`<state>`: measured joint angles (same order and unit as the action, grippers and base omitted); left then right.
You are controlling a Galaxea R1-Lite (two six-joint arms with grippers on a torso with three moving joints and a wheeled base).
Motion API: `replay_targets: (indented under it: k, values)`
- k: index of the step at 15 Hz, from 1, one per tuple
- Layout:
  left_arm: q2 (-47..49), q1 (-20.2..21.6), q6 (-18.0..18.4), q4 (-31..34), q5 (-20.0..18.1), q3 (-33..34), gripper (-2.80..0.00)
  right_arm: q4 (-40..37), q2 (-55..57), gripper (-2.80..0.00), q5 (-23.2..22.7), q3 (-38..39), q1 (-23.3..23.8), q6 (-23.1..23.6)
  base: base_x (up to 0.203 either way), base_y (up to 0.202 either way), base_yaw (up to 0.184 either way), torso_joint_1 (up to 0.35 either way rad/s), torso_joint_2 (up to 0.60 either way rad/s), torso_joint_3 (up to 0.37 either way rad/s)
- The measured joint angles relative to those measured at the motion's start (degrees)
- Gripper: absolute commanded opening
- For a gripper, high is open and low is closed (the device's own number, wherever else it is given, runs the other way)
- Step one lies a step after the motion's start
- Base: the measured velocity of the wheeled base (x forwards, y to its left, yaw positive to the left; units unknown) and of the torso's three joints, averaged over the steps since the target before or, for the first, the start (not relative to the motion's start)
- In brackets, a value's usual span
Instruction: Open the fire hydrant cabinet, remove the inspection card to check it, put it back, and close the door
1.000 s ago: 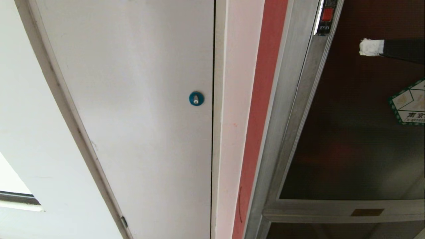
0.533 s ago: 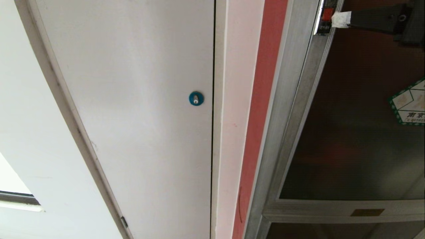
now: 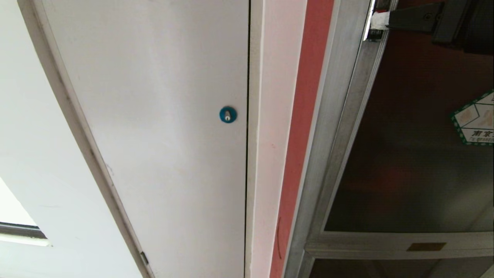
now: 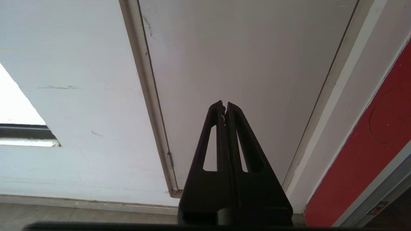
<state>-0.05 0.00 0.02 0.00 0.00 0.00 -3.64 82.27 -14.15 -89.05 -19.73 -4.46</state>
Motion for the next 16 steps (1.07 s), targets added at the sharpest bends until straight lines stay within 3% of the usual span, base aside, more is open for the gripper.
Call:
replay_targets:
  k: [9,16]
  values:
    - [0.0,0.0,0.0,0.0,0.0,0.0,-2.8,0.1,0.0,-2.8,1.6,0.9,0.9,0.0,0.0,0.0,0.0,0.0,0.0,0.0]
    - [0.0,0.0,0.0,0.0,0.0,0.0,-2.8,-0.1,-5.9,-2.8,1.3,8.4,-1.8,-0.4,0.0,0.0,0.0,0.0,0.0,0.0]
